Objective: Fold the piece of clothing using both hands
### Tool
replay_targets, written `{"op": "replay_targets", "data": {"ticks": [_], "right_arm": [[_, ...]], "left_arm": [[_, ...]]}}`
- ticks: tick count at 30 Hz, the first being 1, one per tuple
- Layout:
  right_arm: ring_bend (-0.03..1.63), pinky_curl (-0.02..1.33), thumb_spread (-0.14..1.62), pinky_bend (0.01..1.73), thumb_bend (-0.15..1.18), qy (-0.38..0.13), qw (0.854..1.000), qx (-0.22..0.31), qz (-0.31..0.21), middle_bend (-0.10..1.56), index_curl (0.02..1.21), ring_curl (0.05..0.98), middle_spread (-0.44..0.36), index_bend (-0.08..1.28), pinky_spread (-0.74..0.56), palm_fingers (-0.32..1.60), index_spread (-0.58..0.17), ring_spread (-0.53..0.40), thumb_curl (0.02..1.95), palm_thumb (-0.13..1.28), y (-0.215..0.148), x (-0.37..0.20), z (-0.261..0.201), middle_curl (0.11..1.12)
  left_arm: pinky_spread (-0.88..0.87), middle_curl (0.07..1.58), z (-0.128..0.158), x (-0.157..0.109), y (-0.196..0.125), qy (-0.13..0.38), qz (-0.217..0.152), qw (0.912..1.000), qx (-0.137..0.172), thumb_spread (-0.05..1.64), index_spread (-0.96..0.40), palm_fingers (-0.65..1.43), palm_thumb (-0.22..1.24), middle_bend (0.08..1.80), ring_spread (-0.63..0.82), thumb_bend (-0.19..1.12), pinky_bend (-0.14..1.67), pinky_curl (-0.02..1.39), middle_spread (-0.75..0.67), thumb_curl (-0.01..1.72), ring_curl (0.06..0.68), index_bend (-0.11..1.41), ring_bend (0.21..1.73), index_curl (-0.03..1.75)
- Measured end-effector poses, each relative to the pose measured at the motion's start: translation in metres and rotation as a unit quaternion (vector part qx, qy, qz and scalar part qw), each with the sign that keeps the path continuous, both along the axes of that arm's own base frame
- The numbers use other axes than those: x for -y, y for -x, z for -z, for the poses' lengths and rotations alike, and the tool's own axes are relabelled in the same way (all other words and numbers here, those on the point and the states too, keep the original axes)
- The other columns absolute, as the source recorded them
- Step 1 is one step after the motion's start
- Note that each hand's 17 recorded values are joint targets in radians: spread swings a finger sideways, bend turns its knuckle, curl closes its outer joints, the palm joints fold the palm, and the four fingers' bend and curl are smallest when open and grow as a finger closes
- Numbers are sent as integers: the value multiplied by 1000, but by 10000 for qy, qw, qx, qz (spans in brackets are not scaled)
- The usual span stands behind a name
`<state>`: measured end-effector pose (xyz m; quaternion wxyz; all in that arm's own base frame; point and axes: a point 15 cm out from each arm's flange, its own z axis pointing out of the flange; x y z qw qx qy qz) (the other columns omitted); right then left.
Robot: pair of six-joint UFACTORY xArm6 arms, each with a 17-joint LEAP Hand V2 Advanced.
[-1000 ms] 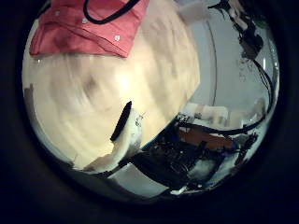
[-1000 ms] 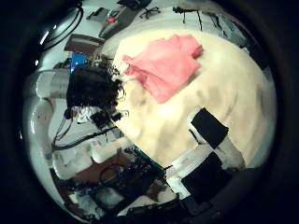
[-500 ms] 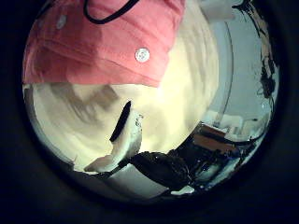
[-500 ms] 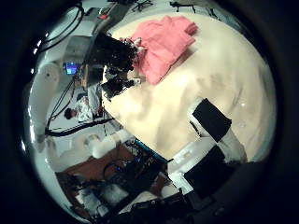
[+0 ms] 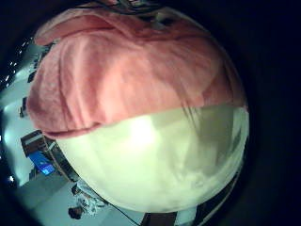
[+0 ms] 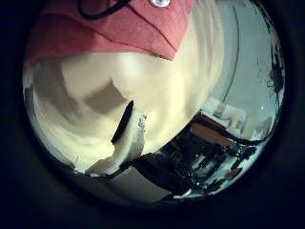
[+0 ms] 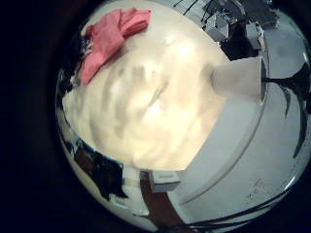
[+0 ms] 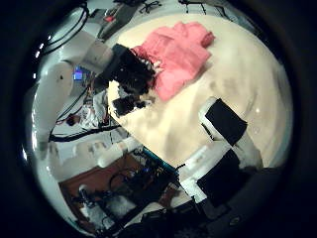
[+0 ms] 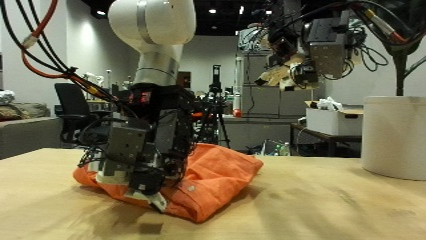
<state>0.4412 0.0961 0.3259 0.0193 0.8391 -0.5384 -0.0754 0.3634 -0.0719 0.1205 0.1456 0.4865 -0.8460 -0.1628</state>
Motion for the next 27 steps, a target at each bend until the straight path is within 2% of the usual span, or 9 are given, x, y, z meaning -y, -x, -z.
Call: {"op": "replay_targets", "data": {"ticks": [8, 11, 14, 17, 19, 21, 22, 23, 27], "right_arm": [[186, 243, 1346, 176, -6, 8, 10000, -52, 54, 210, 404, 199, 81, 215, 289, 218, -271, 192, 598, 879, 3, 6, 4, 342], [186, 243, 1348, 179, -4, 7, 10000, -56, 53, 207, 405, 198, 81, 214, 288, 220, -271, 192, 600, 885, 5, 7, 4, 344], [185, 244, 1349, 178, -6, -1, 10000, -21, 41, 205, 405, 198, 81, 213, 288, 220, -271, 192, 601, 887, 6, 8, 0, 346], [185, 245, 1349, 178, -6, -23, 9999, 112, 55, 203, 406, 197, 81, 212, 288, 220, -271, 192, 602, 888, 10, 10, -14, 348], [186, 245, 1349, 178, -10, -37, 9998, 205, 70, 202, 405, 197, 81, 209, 288, 220, -271, 192, 600, 878, 14, 12, -25, 349], [190, 247, 1348, 182, -43, -47, 9995, 294, 85, 197, 404, 199, 81, 199, 288, 213, -277, 192, 577, 783, 24, 15, -41, 350], [188, 248, 1350, 182, -33, -42, 9996, 279, 95, 197, 403, 198, 81, 198, 288, 213, -279, 193, 572, 764, 32, 17, -44, 350], [192, 250, 1346, 186, -68, -44, 9996, 276, 103, 192, 399, 199, 80, 186, 288, 206, -280, 193, 547, 670, 41, 19, -47, 348], [198, 258, 1380, 193, -23, -70, 9986, 500, 148, 180, 389, 206, 79, 184, 289, 192, -293, 193, 494, 604, 73, 28, -67, 340]], "left_arm": [[474, 315, -9, 36, 79, 189, 337, 9982, -448, 1317, 128, 39, 377, 198, 451, -12, 209, 321, 233, 244, 242, 157, 396, 295], [474, 318, -17, 40, 95, 202, 458, 9976, -476, 1318, 129, 38, 372, 197, 451, -12, 209, 321, 234, 243, 242, 158, 398, 294], [474, 321, -30, 42, 93, 266, 466, 9980, -318, 1319, 130, 35, 370, 198, 451, -11, 211, 322, 234, 243, 242, 156, 401, 291], [472, 326, -55, 40, 76, 398, 337, 9986, 98, 1323, 130, 35, 371, 199, 451, -10, 210, 323, 229, 243, 242, 156, 403, 289], [471, 328, -82, 35, 58, 505, 156, 9973, 513, 1324, 130, 35, 370, 198, 451, -11, 210, 324, 224, 244, 241, 157, 404, 289], [471, 330, -110, 26, 44, 588, -32, 9939, 932, 1321, 130, 34, 373, 198, 451, -11, 210, 324, 222, 244, 241, 157, 404, 288], [471, 331, -129, 20, 36, 641, -159, 9905, 1208, 1316, 130, 34, 374, 197, 451, -11, 210, 325, 222, 245, 241, 158, 405, 288], [471, 332, -148, 15, 29, 687, -276, 9863, 1471, 1314, 130, 34, 375, 197, 451, -11, 210, 325, 221, 245, 241, 158, 405, 288], [473, 332, -215, -9, 18, 792, -754, 9651, 2381, 1302, 122, 46, 368, 195, 454, -15, 208, 324, 223, 248, 239, 165, 405, 292]]}}
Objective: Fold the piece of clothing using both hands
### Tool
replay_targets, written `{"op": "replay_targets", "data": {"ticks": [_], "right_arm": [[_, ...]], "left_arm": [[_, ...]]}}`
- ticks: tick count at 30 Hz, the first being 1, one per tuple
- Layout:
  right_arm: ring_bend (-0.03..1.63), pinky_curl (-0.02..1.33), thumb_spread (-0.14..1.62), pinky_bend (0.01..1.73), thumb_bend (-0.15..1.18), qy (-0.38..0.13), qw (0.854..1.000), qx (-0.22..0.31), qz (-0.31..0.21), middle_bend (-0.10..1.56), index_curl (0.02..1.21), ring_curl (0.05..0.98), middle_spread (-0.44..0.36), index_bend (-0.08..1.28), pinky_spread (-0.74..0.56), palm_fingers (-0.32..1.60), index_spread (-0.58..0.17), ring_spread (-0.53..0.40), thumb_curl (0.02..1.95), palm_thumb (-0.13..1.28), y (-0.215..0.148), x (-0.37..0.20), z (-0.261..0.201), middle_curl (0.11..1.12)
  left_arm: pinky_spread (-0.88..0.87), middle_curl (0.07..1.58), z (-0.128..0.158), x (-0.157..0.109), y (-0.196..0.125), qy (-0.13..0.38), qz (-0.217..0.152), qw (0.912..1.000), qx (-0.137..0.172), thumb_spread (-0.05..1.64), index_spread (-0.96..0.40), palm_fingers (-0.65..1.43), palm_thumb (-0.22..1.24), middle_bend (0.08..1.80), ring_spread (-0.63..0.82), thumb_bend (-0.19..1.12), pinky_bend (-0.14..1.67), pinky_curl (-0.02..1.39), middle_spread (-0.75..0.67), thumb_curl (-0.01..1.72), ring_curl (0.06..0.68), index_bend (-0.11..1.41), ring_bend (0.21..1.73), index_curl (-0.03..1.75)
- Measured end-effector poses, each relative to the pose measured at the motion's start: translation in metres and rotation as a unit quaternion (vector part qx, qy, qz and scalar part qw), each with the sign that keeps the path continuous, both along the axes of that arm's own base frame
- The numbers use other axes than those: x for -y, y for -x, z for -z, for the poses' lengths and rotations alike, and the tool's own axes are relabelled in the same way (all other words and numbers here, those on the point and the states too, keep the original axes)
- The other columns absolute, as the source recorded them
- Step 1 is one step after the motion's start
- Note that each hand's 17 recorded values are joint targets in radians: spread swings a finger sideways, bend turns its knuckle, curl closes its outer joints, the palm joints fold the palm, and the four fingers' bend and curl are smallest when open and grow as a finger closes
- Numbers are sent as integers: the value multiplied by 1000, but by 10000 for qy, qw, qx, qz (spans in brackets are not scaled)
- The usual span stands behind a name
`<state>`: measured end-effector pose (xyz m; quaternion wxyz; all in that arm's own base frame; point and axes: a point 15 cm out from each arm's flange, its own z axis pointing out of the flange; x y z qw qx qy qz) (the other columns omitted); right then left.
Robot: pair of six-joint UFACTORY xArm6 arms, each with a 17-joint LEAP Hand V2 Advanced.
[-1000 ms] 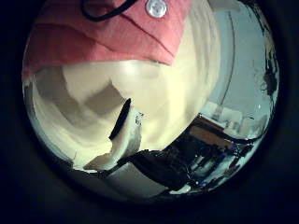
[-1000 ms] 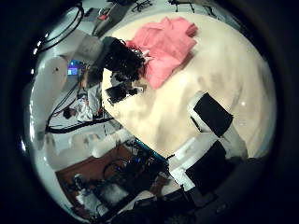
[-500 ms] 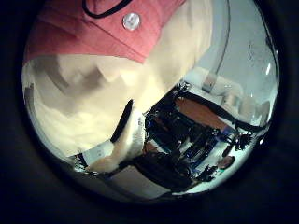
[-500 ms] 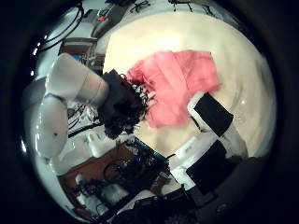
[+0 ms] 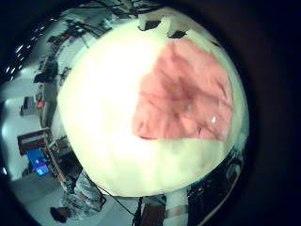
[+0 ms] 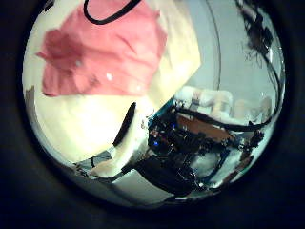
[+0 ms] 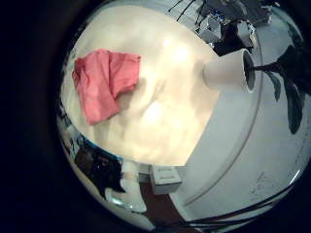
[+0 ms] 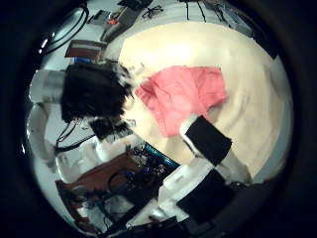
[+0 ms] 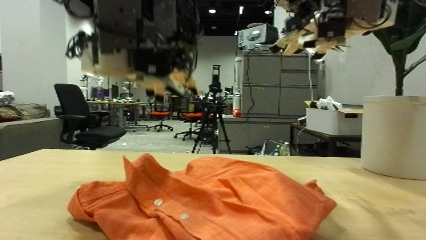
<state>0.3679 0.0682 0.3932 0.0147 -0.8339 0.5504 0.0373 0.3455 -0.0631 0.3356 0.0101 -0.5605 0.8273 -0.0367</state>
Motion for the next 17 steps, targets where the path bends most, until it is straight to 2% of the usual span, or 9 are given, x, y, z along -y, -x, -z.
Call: {"op": "replay_targets", "data": {"ticks": [3, 6, 9, 12, 17], "right_arm": [[206, 270, 1384, 208, -33, 122, 9998, 161, 54, 173, 375, 214, 71, 169, 291, 177, -312, 193, 445, 528, 26, 14, -8, 330], [223, 286, 1363, 238, -32, 421, 9985, 315, 153, 175, 352, 225, 66, 156, 294, 153, -333, 193, 388, 446, 47, 38, -11, 319], [231, 295, 1346, 259, -31, 671, 9971, 275, 219, 176, 339, 231, 64, 159, 297, 142, -342, 192, 351, 392, 66, 56, 1, 312], [241, 303, 1326, 269, -29, 794, 9963, 170, 286, 184, 326, 238, 63, 159, 292, 138, -351, 192, 315, 342, 78, 67, 14, 309], [251, 309, 1307, 272, -20, 825, 9956, -20, 439, 187, 314, 244, 63, 164, 288, 135, -352, 193, 279, 310, 81, 78, 32, 307]], "left_arm": [[476, 331, -37, -18, 7, 77, -447, 9977, 509, 1276, 114, 68, 357, 193, 454, -18, 203, 321, 230, 252, 235, 174, 401, 301], [470, 327, -51, -32, 24, 59, -655, 9954, 691, 1249, 105, 80, 349, 187, 455, -19, 199, 321, 232, 258, 236, 174, 407, 307], [467, 325, -48, -44, 46, 21, -853, 9946, 598, 1227, 100, 83, 344, 188, 456, -18, 199, 321, 233, 263, 236, 173, 406, 312], [466, 323, -34, -52, 61, -9, -1079, 9934, 380, 1214, 98, 85, 342, 188, 457, -18, 200, 323, 233, 266, 234, 170, 407, 314], [469, 320, -10, -60, 79, -73, -1273, 9918, 16, 1196, 104, 75, 338, 188, 466, -18, 201, 324, 242, 268, 233, 169, 407, 316]]}}
